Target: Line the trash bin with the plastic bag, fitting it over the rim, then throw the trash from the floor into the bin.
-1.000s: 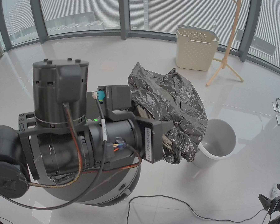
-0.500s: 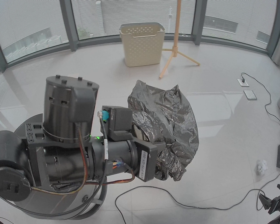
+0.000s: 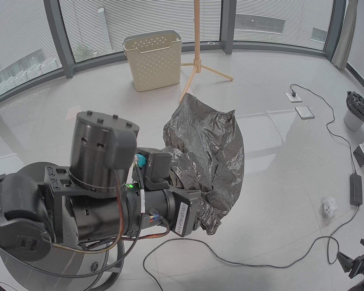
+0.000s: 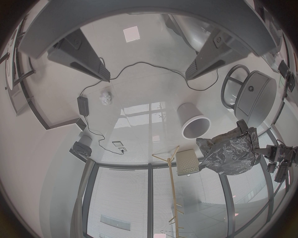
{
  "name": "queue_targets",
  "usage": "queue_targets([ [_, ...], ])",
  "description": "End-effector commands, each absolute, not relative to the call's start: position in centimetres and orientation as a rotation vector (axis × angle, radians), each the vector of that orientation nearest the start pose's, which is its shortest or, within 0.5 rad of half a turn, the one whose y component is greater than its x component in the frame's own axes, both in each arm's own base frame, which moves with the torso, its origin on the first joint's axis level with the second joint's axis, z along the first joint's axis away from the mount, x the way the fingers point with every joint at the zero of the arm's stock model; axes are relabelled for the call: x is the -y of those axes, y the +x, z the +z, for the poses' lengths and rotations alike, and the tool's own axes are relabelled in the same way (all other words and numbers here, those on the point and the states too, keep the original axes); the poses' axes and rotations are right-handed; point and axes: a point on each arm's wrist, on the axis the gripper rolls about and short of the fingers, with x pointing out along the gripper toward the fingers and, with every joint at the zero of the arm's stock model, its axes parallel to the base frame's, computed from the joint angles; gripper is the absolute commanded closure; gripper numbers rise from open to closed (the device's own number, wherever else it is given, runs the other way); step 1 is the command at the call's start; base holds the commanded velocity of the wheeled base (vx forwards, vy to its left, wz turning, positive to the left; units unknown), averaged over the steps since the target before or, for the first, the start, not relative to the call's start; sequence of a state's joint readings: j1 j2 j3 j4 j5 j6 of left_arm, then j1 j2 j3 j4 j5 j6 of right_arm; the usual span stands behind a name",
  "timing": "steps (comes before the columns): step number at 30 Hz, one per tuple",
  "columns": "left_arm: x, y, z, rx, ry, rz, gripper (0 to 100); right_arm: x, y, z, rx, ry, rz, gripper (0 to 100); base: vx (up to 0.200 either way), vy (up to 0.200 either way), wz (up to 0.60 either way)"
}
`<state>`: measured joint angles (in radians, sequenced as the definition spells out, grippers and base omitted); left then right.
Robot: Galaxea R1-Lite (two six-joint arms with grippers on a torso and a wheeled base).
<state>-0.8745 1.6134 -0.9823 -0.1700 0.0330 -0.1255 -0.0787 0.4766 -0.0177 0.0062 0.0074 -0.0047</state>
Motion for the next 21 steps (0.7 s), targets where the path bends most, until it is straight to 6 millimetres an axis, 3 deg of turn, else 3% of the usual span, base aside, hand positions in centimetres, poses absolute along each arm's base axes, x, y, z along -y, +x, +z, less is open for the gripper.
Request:
queue_targets([
  [1, 22.4, 19.1, 20.5, -0.505, 0.103, -0.784, 100, 0.1, 1.4, 7.7, -0.478, 0.015, -0.068, 0, 0.2, 0.0, 0.0],
  [11, 23.2, 20.5, 18.2, -0.572, 0.12, -0.754, 100, 0.1, 1.4, 7.7, -0.48, 0.014, -0.065, 0, 0.2, 0.0, 0.0],
  [21, 24.0, 21.4, 15.4, -0.673, 0.191, -0.73, 100, 0.1, 1.4, 7.8, -0.471, 0.008, -0.056, 0, 0.0, 0.0, 0.0],
])
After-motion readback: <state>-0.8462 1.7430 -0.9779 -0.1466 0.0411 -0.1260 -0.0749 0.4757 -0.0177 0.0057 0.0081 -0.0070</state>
